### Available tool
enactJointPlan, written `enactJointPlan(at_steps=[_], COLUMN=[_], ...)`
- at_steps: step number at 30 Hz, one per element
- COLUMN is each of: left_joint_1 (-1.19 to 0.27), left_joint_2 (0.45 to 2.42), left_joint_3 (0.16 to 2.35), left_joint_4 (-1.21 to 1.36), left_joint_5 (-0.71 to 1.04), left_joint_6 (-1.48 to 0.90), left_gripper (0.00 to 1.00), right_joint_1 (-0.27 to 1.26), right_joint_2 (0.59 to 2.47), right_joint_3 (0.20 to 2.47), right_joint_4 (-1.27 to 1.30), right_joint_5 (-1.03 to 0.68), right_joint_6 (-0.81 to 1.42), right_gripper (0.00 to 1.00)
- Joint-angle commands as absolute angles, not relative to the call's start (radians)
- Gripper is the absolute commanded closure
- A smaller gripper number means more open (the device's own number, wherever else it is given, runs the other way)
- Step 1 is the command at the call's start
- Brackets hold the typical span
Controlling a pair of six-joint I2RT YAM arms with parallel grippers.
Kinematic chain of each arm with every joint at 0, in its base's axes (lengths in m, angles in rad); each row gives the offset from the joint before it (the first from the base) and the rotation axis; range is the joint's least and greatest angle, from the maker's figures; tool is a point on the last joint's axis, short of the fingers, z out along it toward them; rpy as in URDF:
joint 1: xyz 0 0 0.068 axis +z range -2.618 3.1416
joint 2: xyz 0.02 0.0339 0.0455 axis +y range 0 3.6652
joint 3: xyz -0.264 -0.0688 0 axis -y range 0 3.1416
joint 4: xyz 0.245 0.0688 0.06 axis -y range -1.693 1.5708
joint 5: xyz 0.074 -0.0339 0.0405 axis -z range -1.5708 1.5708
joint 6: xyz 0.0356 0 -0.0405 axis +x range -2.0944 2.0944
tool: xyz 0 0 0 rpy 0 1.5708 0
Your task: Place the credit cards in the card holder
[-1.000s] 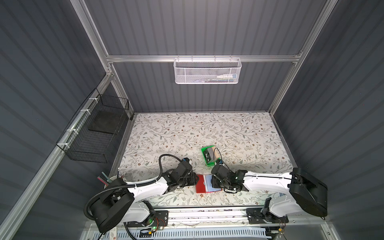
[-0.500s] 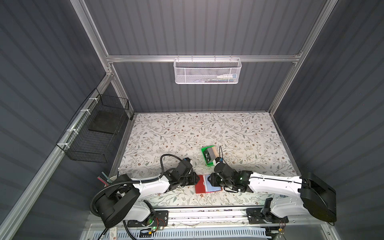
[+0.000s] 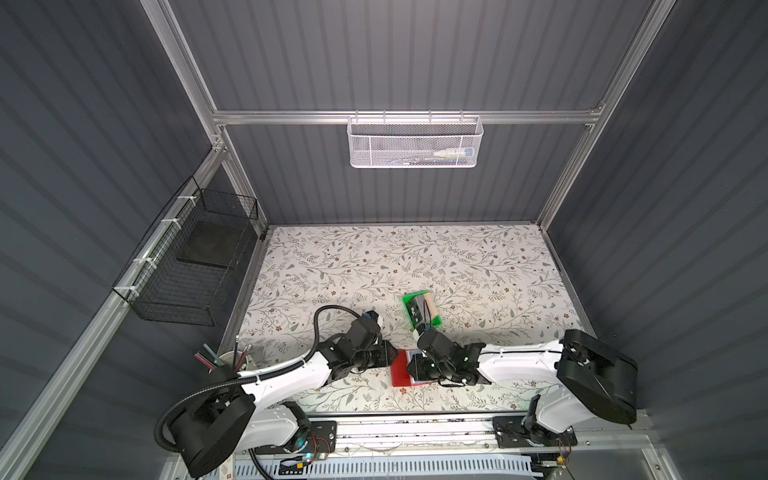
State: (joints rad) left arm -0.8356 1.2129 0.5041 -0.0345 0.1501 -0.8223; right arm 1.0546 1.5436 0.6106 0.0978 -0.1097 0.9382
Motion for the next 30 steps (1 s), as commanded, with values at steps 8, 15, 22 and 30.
enactJointPlan(at_steps=[8,15,22,30], left_joint_1=[-0.827,-0.836,-0.916,-0.918], left_joint_2=[1.135,1.179,1.303,1.377], left_joint_3=[0.517,0.488,0.523,0.523], left_joint_4=[-0.088,0.052,0.093,0.073], left_joint_5=[0.204,0.242,0.169,0.126], left_joint_6=[-0.789,-0.836,-0.856,-0.879], left_gripper=[0.64,0.65,0.68,0.73], right_joint_1=[1.055,1.054,1.011,0.970], right_joint_2=[1.603,1.490,1.381,1.359], right_joint_3=[0.662,0.644,0.601,0.552], right_joint_4=[0.060,0.031,-0.046,-0.081], right_joint_5=[-0.085,-0.033,-0.006,-0.018], right_joint_6=[0.953,0.930,0.910,0.909], right_gripper=[0.85,0.85,0.84,0.83])
